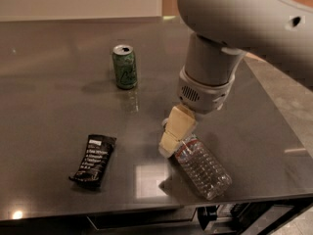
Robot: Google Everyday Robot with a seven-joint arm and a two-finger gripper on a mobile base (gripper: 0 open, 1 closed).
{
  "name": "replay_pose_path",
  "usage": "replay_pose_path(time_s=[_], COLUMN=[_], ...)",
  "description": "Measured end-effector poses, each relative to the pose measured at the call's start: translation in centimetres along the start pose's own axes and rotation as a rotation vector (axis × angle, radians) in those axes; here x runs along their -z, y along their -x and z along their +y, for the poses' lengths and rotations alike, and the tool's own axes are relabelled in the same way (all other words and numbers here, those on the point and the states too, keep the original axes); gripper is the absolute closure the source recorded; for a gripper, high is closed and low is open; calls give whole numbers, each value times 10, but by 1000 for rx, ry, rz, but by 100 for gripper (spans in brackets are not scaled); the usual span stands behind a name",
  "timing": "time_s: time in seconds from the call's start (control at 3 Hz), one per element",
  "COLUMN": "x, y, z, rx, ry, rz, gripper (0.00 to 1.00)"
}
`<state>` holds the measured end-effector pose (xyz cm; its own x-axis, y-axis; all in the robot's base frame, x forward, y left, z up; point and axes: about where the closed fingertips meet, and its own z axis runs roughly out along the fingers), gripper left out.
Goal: Place water bottle upright
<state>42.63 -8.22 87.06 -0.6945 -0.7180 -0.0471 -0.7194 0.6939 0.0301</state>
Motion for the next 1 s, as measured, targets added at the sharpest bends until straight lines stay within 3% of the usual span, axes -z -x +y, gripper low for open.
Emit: replay_pose_path(time_s=[0.67, 1.0], x=[-22, -27], y=[3, 4], z=[9, 12], rx=[-15, -14], ry=[32, 38], rz=[78, 98], gripper=[0, 18])
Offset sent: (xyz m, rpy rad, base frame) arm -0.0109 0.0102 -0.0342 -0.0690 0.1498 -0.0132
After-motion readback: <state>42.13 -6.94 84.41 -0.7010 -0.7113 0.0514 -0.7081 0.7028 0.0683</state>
